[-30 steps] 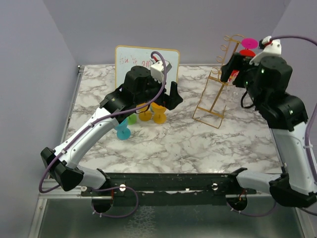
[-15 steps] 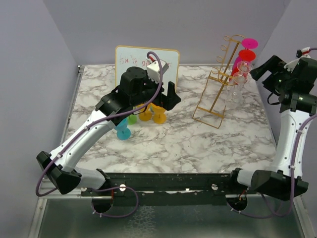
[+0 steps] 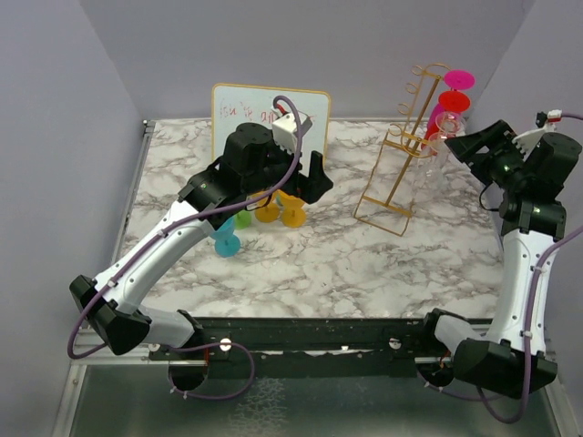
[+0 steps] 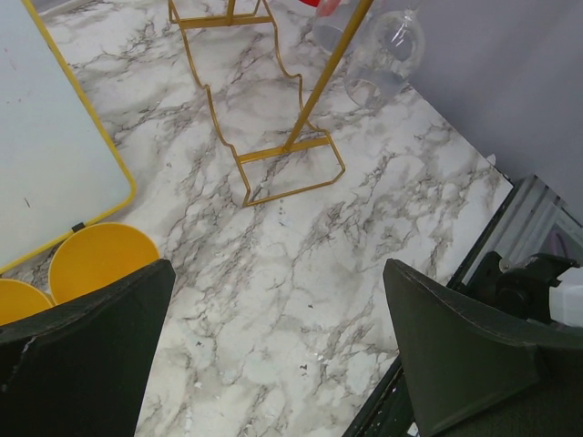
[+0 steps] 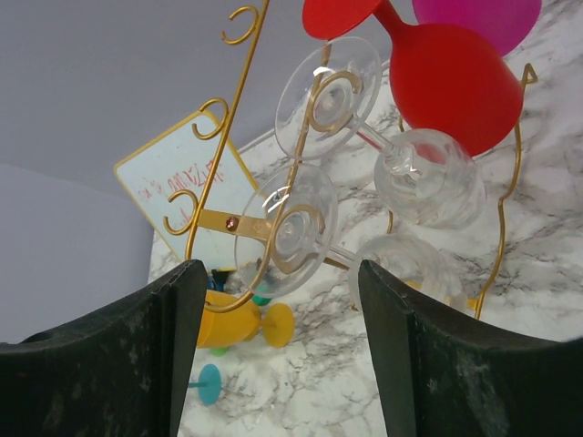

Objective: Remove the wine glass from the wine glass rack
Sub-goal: Pick up the wine glass from the wine rack.

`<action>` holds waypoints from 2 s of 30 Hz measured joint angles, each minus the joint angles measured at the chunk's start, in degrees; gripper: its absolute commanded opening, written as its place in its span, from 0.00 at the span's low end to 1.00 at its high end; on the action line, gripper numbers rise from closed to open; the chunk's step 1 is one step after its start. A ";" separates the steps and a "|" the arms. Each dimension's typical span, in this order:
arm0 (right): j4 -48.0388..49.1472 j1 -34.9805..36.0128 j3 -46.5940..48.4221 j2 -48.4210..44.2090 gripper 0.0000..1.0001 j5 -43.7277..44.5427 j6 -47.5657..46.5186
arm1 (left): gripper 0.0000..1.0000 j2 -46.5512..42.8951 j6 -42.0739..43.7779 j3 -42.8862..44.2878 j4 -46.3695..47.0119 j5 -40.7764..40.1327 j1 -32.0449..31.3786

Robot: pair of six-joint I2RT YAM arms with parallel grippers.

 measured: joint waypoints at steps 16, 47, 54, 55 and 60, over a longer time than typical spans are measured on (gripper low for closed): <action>8.68 -3.06 -4.24 4.20 0.47 -8.37 8.35 | 0.99 0.04 0.11 -0.57 0.00 0.00 0.00; 12.39 -4.22 -6.10 4.09 0.16 -11.65 13.44 | 0.99 0.09 0.13 -0.57 0.00 -0.02 0.00; 9.77 -4.22 -5.40 3.76 0.18 -10.45 12.81 | 0.99 0.09 0.11 -0.57 0.02 -0.02 -0.02; 9.62 -4.22 -5.40 3.65 0.18 -10.25 12.81 | 0.99 0.09 0.11 -0.57 0.00 -0.02 0.00; 9.18 -4.22 -5.40 3.45 0.18 -9.70 12.90 | 0.99 0.09 0.11 -0.57 0.00 -0.02 -0.02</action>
